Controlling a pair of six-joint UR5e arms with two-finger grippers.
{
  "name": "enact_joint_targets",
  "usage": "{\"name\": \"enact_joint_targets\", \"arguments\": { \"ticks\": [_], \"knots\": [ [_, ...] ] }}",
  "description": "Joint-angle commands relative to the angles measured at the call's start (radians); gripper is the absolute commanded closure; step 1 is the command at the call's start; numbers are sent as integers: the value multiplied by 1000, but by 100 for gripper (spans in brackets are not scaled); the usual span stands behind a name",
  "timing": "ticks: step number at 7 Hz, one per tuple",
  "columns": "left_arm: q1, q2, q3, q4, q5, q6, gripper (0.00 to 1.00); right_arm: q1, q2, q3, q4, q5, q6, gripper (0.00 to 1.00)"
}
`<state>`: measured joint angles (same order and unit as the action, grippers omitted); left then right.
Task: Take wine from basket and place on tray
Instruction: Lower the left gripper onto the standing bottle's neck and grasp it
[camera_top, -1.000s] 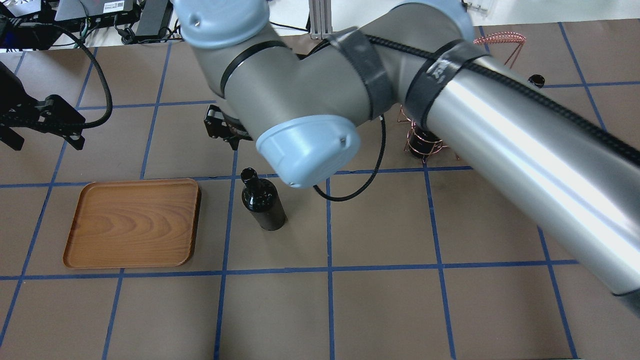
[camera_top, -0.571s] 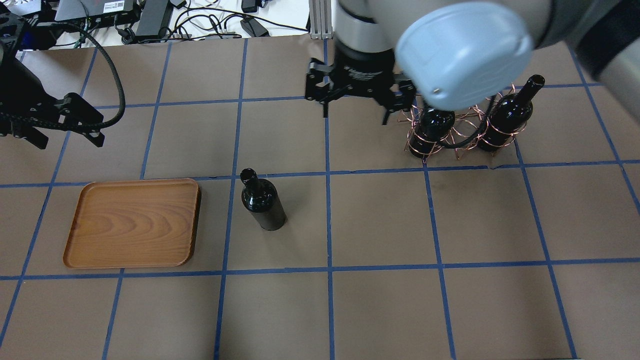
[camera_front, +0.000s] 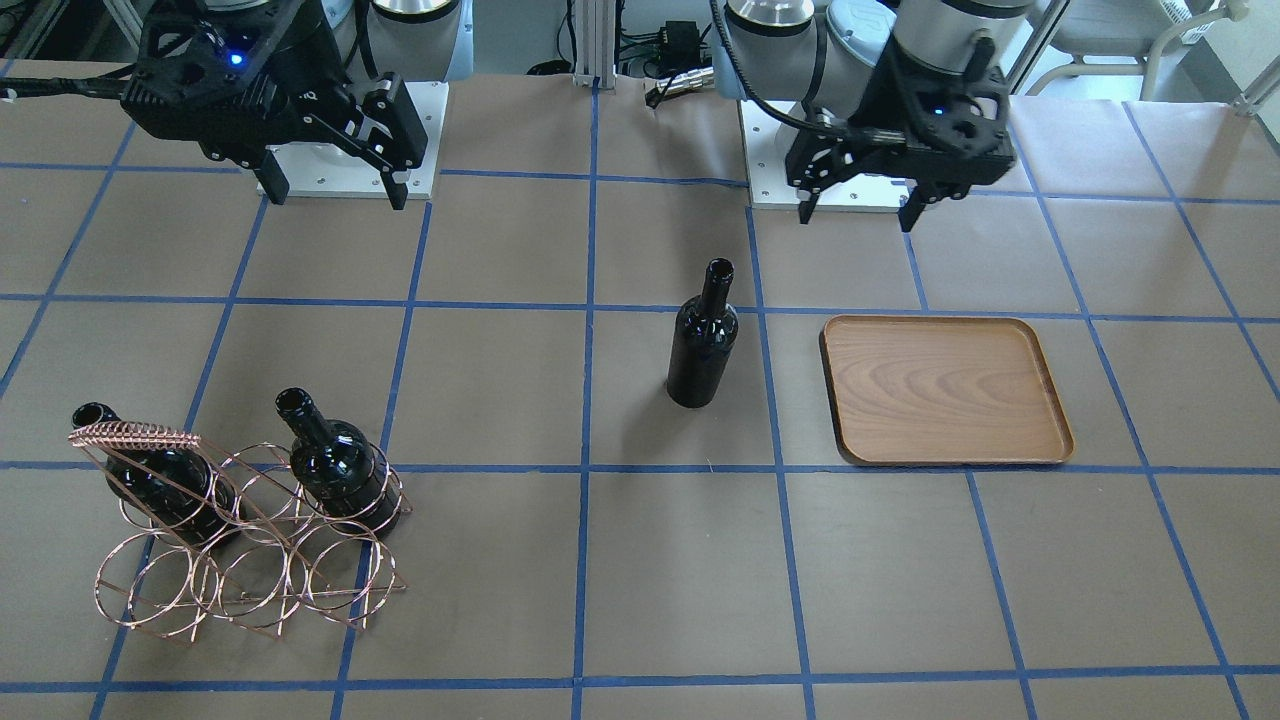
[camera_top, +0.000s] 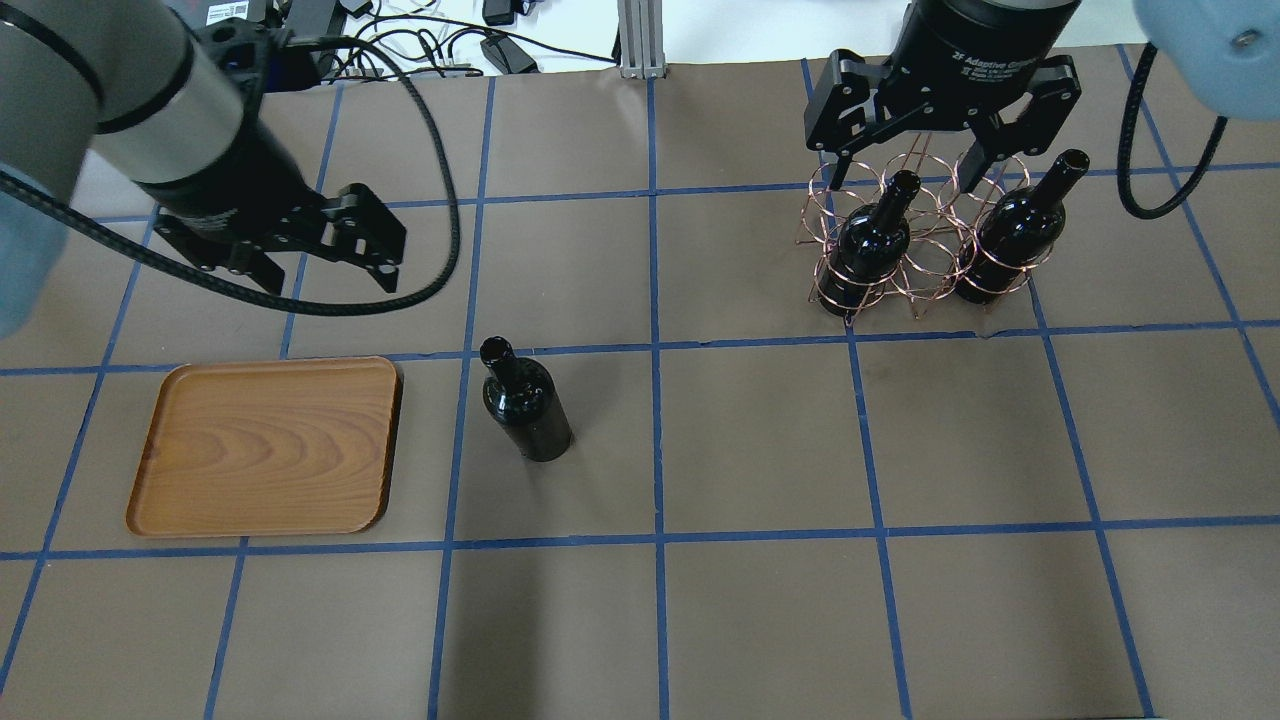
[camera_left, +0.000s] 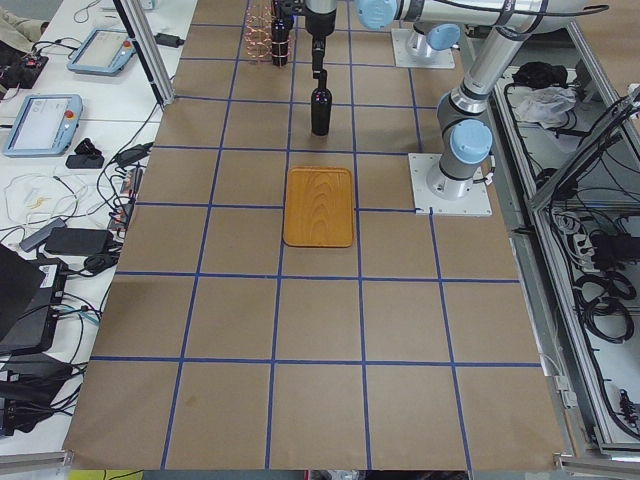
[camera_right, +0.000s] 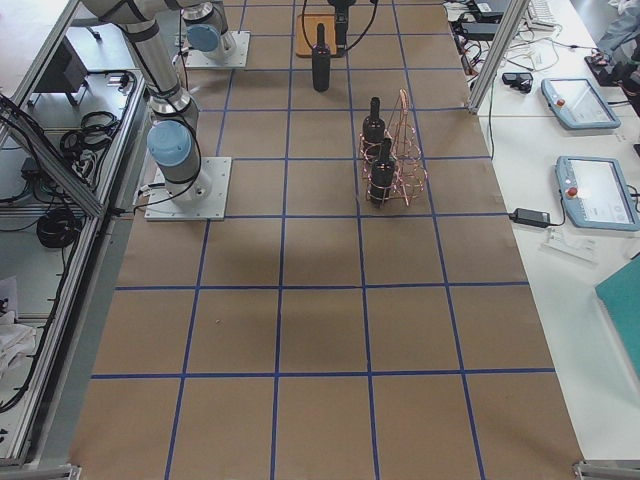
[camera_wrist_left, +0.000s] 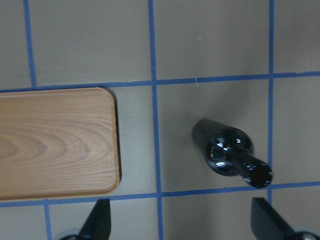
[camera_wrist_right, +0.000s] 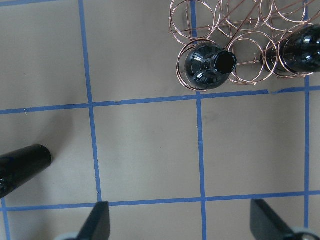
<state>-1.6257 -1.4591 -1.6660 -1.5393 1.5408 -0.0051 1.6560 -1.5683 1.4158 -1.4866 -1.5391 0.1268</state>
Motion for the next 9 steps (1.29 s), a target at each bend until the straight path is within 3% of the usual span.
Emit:
{"name": "enact_joint_targets", "arguments": {
  "ticks": [1, 5, 6, 9],
  "knots": [
    [-112, -33, -41, 38, -2, -85, 0, -34, -3, 0, -78, -3, -42, 0],
    [-140, -134, -121, 160, -13, -98, 1, -35, -9, 11, -72, -4, -47, 0],
    [-161, -150, -121, 160, -11, -98, 14, -33, -9, 11, -70, -4, -64, 0],
    [-168, -152, -123, 157, -11, -89, 17, -35, -9, 12, -72, -61, -117, 0]
  ]
}}
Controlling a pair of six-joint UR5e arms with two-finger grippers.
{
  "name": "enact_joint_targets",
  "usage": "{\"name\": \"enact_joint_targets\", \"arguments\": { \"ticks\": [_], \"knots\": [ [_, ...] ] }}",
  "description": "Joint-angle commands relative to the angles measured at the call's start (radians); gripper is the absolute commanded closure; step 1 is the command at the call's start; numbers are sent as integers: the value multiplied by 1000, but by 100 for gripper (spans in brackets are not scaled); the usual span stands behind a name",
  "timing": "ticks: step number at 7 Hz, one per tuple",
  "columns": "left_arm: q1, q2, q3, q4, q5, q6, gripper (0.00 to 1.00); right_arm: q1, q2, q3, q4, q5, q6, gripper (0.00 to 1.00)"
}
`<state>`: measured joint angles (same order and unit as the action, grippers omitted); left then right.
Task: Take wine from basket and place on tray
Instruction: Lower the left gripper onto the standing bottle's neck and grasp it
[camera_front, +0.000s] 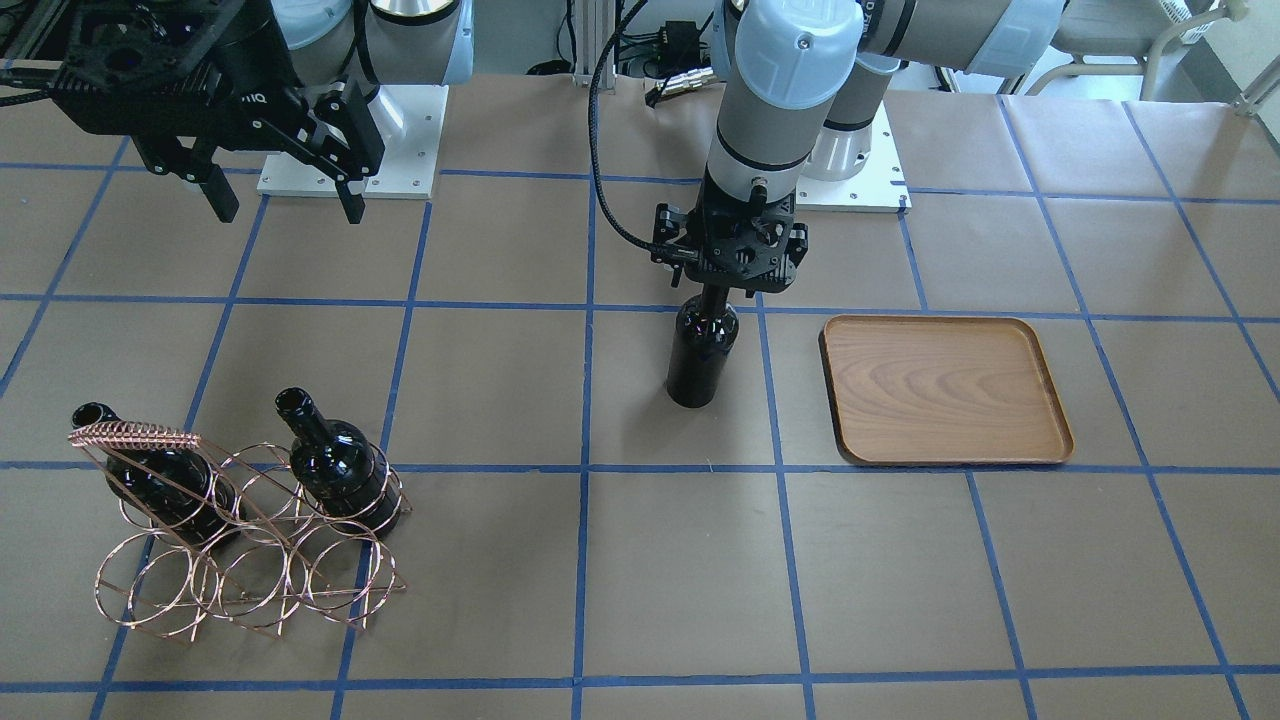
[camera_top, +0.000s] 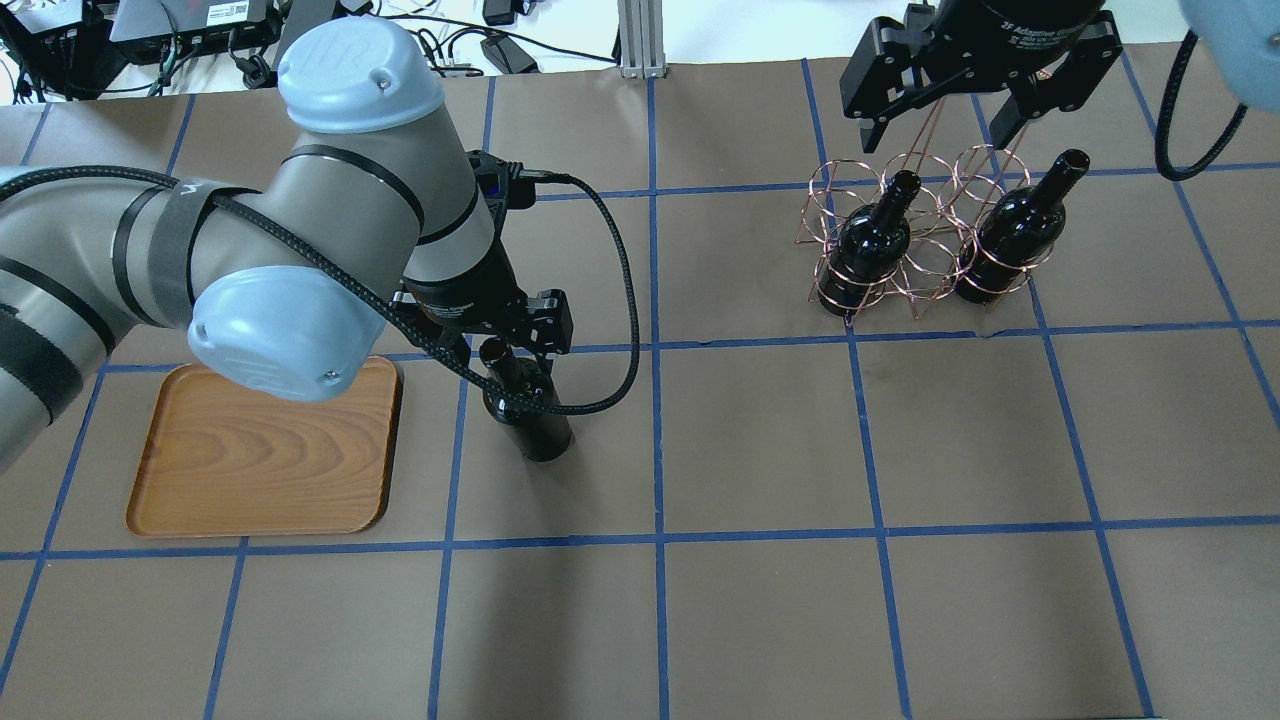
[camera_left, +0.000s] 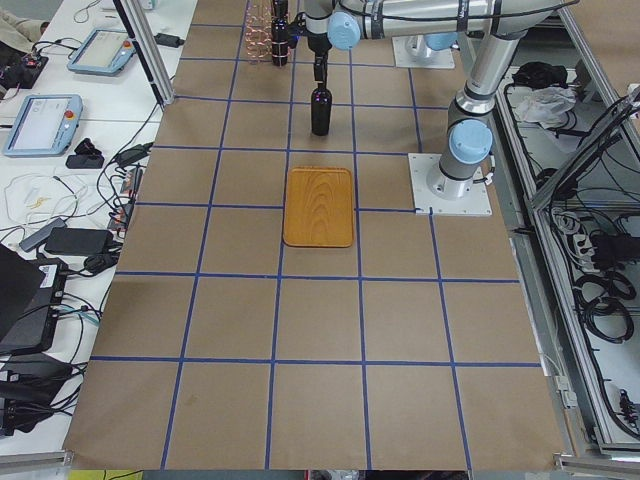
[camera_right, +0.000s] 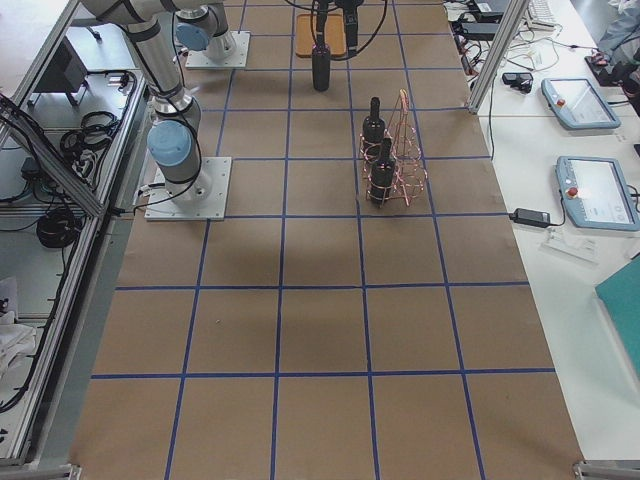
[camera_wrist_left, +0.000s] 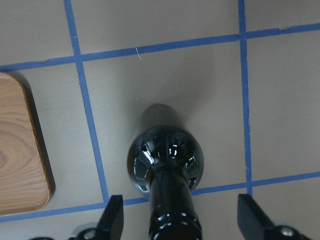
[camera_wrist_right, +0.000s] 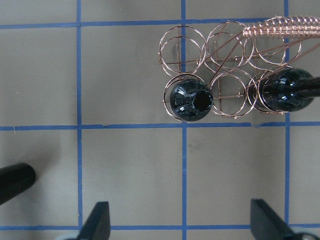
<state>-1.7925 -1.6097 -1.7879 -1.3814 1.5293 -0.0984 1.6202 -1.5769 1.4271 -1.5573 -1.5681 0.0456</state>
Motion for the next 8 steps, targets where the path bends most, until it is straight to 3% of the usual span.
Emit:
{"name": "enact_joint_targets", "arguments": {
  "ticks": [1, 2, 3, 4, 7, 8],
  "knots": [
    [-1, 1, -1, -1, 5, 17, 34, 1, 1, 1, -1, -32, -53, 0],
    [-1, -1, -1, -1, 0, 14, 44, 1, 1, 1, 0, -30, -47, 0],
    [-1, -1, -1, -2, 0, 14, 84, 1, 1, 1, 0, -29, -40, 0],
    [-2, 1, 2, -11, 2, 6, 100, 1, 0, 1, 0, -29, -39, 0],
    [8, 4, 37, -11, 12, 23, 100, 1, 0, 1, 3, -30, -39, 0],
    [36, 7, 92, -42, 37, 81, 100, 1, 0, 1, 5, -30, -39, 0]
  ]
}}
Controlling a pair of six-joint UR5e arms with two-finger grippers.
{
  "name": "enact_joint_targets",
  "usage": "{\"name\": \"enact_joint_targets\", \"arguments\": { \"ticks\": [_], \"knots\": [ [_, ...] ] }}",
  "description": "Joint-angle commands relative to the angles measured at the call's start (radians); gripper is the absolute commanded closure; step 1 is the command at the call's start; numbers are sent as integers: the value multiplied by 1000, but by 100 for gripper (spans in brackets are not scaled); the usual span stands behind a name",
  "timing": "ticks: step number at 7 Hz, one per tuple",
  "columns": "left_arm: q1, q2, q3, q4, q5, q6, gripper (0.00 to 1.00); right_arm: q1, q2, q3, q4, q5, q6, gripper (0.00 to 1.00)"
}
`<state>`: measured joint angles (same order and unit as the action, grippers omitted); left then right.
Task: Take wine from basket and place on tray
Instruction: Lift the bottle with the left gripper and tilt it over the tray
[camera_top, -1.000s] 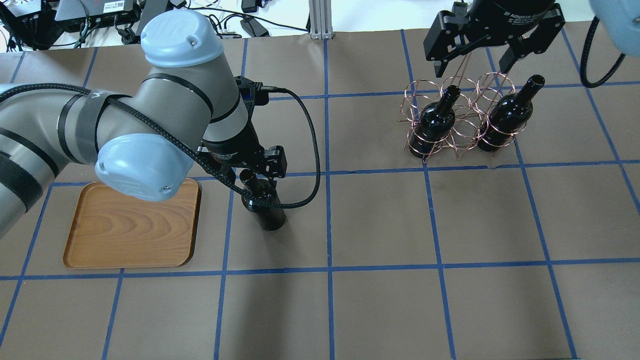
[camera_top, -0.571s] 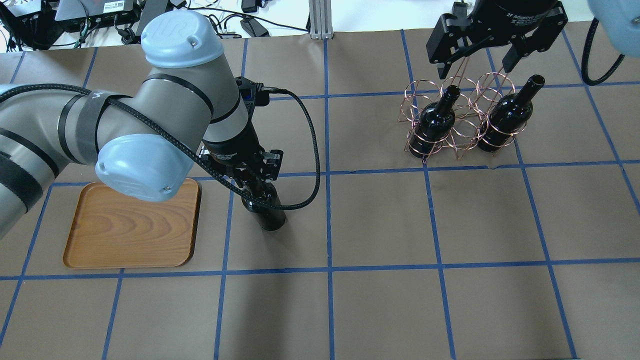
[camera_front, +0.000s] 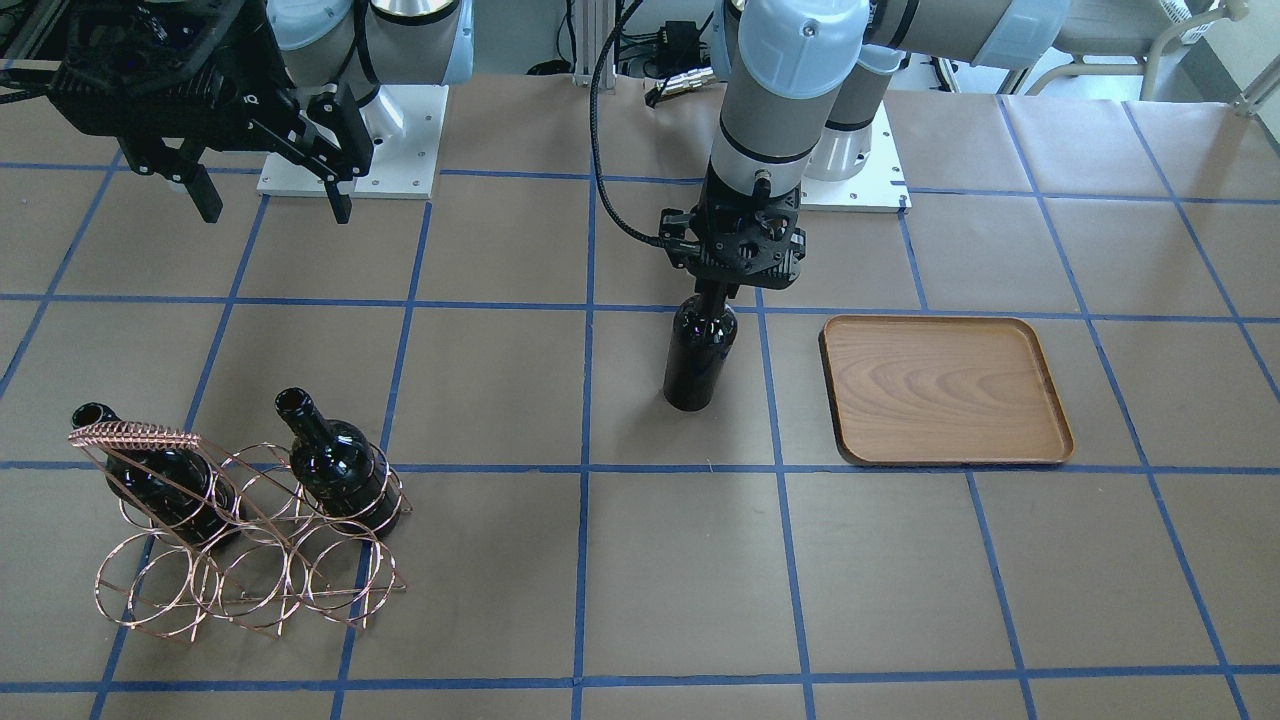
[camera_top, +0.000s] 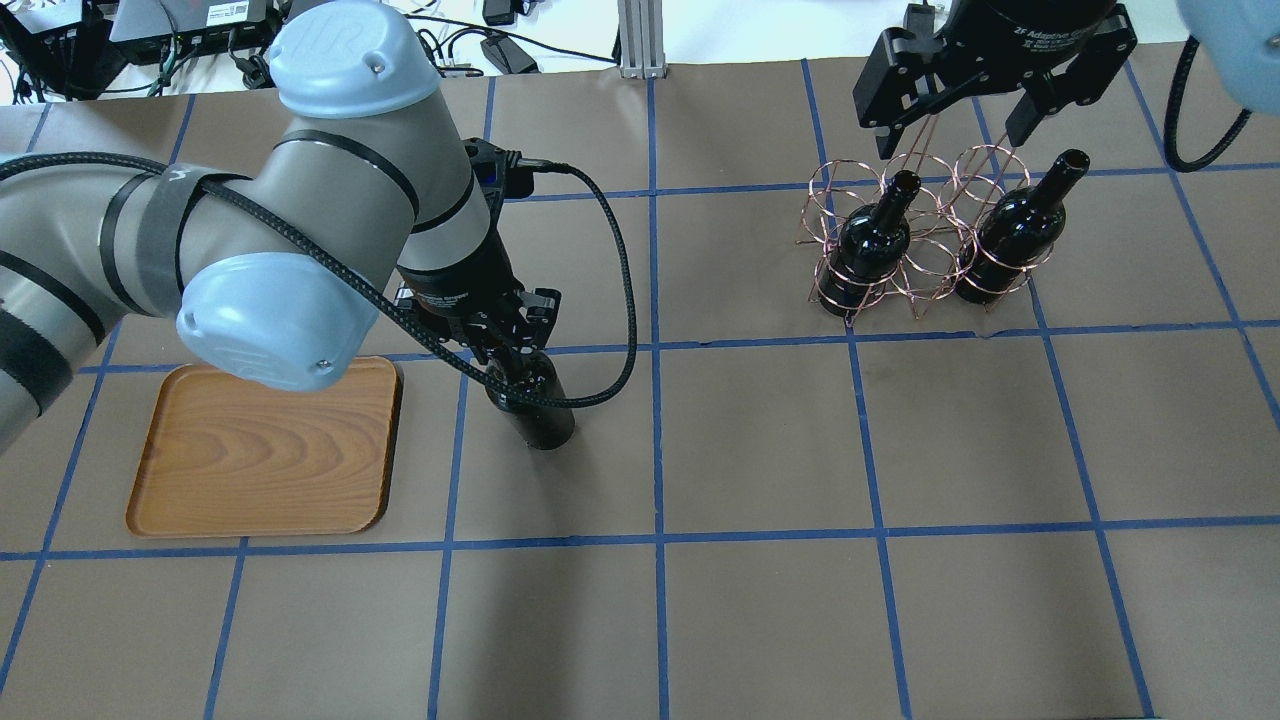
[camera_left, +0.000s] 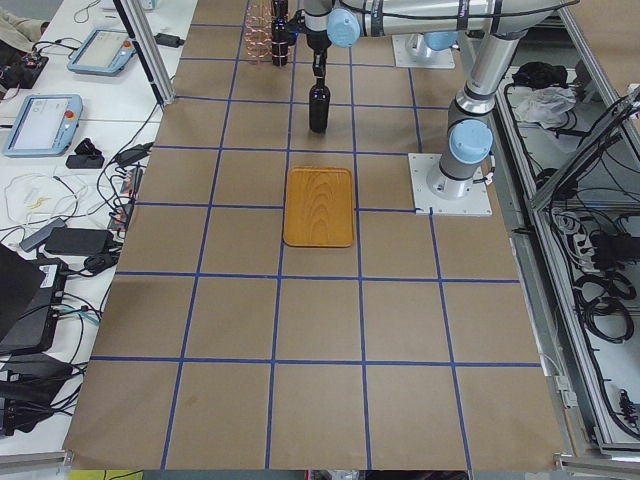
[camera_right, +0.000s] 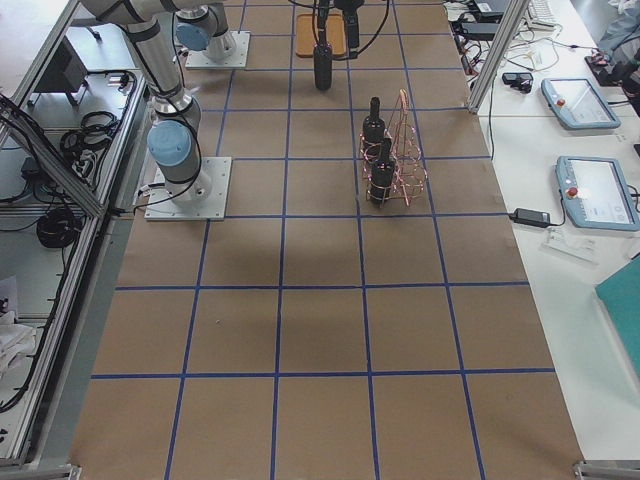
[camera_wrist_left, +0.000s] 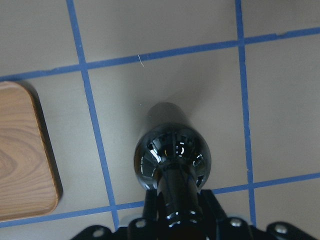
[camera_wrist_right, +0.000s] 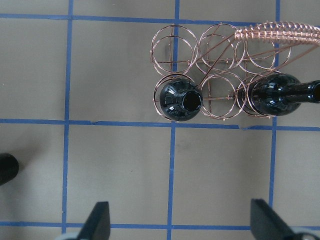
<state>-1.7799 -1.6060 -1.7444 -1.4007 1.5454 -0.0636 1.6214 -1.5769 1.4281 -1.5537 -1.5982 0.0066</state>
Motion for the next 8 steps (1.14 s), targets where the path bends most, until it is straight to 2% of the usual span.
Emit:
{"name": "enact_joint_targets", "arguments": {
  "ticks": [1, 2, 4, 6, 8],
  "knots": [
    [98, 8, 115, -108, 51, 136, 100, 0, 0, 0, 1, 0, 0, 0],
    [196, 23, 143, -136, 88, 225, 100, 0, 0, 0, 1, 0, 0, 0],
    [407, 34, 135, -139, 102, 438, 100, 2, 0, 0, 4, 0, 0, 0],
    [569, 46, 82, -130, 94, 594, 100, 2, 0, 0, 4, 1, 0, 0],
    [603, 98, 8, -129, 94, 599, 100, 2, 0, 0, 4, 1, 0, 0]
  ]
}}
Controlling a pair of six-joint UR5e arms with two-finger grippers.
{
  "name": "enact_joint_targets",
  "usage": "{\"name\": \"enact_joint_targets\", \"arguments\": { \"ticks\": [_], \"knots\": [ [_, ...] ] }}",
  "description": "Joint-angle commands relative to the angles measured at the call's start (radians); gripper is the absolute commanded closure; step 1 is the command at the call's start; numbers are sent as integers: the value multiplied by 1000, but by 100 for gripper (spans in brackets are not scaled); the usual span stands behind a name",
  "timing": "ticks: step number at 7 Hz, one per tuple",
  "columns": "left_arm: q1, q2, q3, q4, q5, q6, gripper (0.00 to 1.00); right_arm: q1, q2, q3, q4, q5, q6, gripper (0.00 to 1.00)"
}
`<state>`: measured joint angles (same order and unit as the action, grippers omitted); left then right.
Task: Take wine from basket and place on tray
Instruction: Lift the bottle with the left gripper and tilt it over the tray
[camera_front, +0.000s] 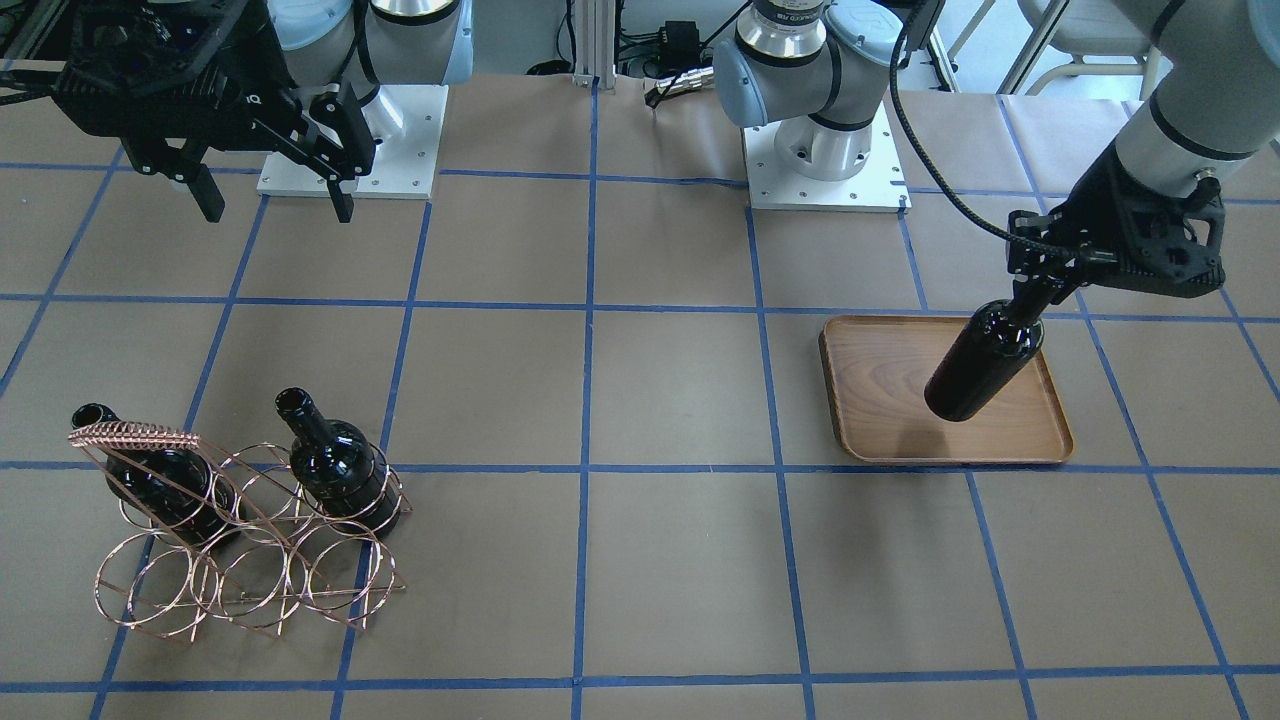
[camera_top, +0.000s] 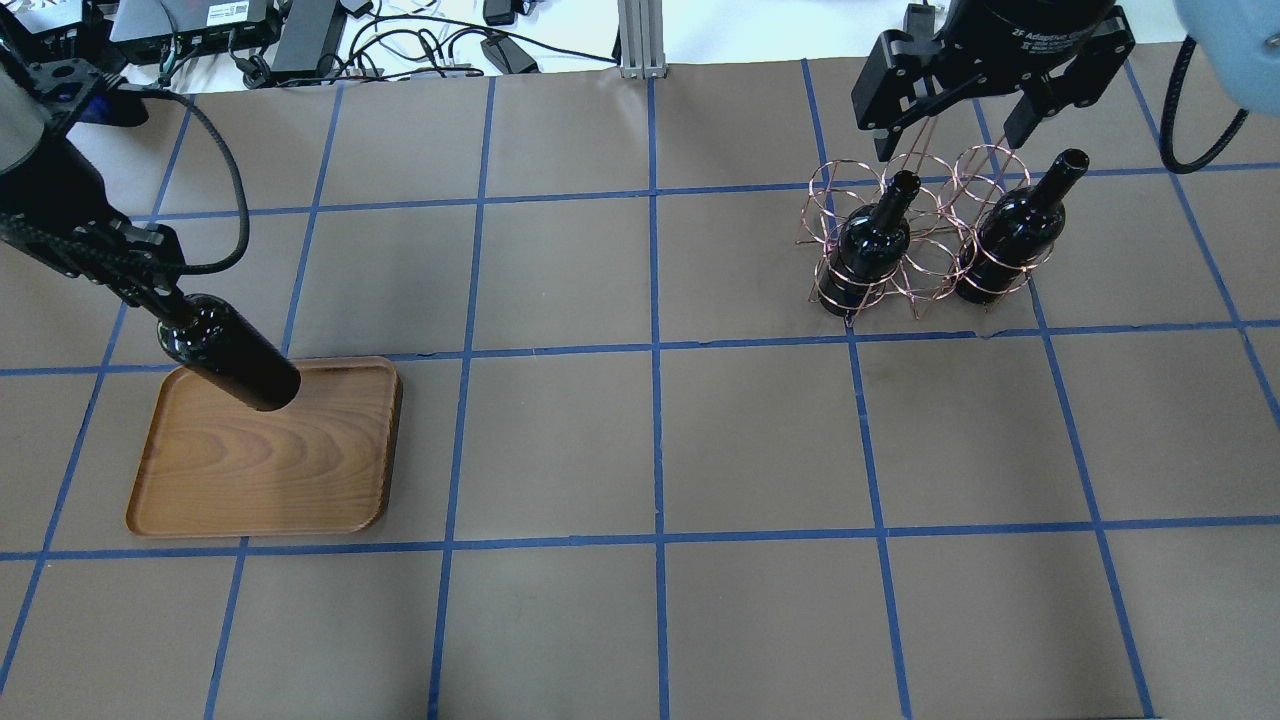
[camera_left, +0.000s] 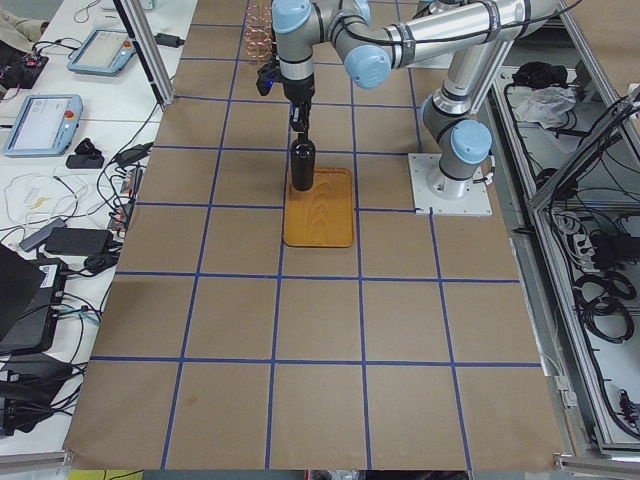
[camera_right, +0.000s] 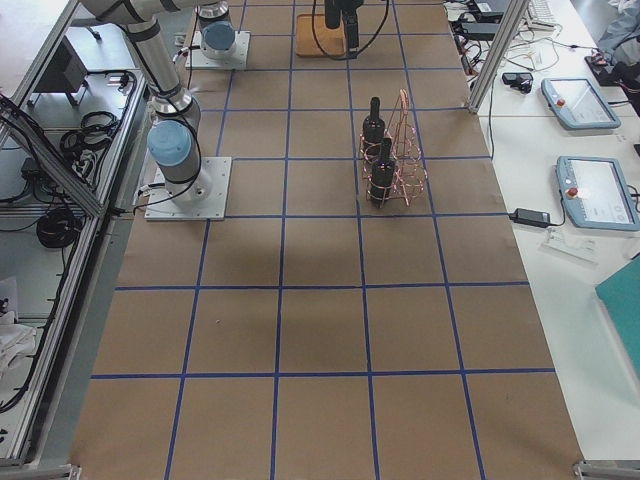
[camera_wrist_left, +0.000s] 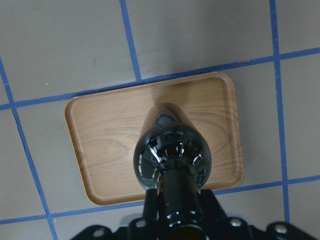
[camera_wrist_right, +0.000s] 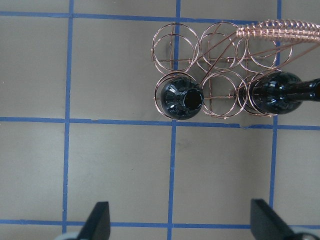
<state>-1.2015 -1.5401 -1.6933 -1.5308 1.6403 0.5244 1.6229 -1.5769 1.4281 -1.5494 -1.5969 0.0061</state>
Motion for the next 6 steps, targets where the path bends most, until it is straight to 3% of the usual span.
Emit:
{"name": "enact_joint_targets", "arguments": {
  "ticks": [1, 4, 6],
  "knots": [
    [32, 50, -61, 1, 0, 29, 100, 0, 0, 0, 2, 0, 0, 0],
    [157, 37, -107, 35, -92, 135, 100, 0, 0, 0, 2, 0, 0, 0],
    [154, 25, -132, 82, -77, 137, 100, 0, 0, 0, 2, 0, 0, 0]
  ]
}}
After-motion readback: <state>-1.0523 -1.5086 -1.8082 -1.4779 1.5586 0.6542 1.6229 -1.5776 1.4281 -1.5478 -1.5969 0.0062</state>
